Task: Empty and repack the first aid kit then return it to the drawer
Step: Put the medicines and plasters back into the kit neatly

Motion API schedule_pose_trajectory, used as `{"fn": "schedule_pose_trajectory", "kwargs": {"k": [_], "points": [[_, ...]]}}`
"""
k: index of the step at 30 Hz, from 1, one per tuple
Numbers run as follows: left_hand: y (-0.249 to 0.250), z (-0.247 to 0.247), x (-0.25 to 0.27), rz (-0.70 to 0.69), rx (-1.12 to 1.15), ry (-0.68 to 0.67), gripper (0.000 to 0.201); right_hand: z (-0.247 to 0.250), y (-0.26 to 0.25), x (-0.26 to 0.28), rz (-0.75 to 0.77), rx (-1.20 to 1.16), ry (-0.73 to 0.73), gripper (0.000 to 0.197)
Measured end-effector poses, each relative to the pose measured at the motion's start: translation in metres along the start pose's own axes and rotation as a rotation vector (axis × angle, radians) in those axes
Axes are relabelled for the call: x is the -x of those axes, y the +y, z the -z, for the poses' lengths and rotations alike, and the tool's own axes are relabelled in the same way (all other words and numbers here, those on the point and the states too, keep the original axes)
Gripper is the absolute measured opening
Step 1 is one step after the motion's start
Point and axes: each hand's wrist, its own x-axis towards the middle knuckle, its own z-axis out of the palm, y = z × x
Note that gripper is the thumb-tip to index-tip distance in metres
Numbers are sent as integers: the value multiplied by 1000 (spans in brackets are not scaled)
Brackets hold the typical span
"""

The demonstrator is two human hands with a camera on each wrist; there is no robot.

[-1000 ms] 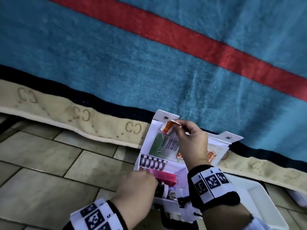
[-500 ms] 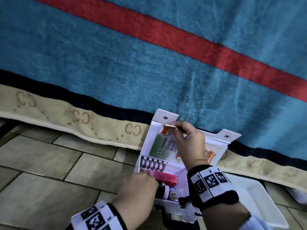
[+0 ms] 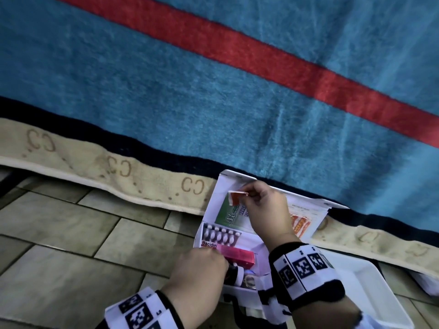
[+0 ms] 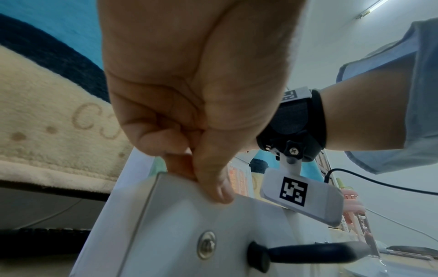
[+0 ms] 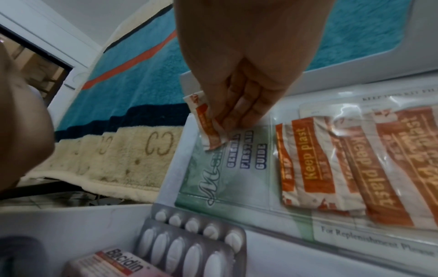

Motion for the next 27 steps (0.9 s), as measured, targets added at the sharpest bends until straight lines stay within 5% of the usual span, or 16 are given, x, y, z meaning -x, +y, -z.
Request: {"fn": "schedule_pose_trajectory", "kwargs": {"k": [4, 9, 11, 14, 18, 23, 27], "points": [[0, -2, -1, 15, 27, -5, 26, 0, 0, -1, -128, -272, 19, 26], [0, -3, -3, 28, 51, 3, 25, 1, 3, 1, -69, -9, -67, 25], [0, -3, -4, 22, 51, 3, 25, 3, 0, 4, -50, -68, -54, 14], [-1, -3, -4, 17, 49, 0, 25, 4, -6, 12, -22, -163, -125, 27], [-1, -3, -1, -3, 20, 1, 28, 2, -14, 8, 99, 181, -101, 18], [-2, -2, -1, -21, 4, 12, 30, 2, -12, -2, 31, 227, -122, 27], [-2, -4, -2, -20, -9, 26, 30, 3, -14, 0, -2, 251, -203, 15]]}}
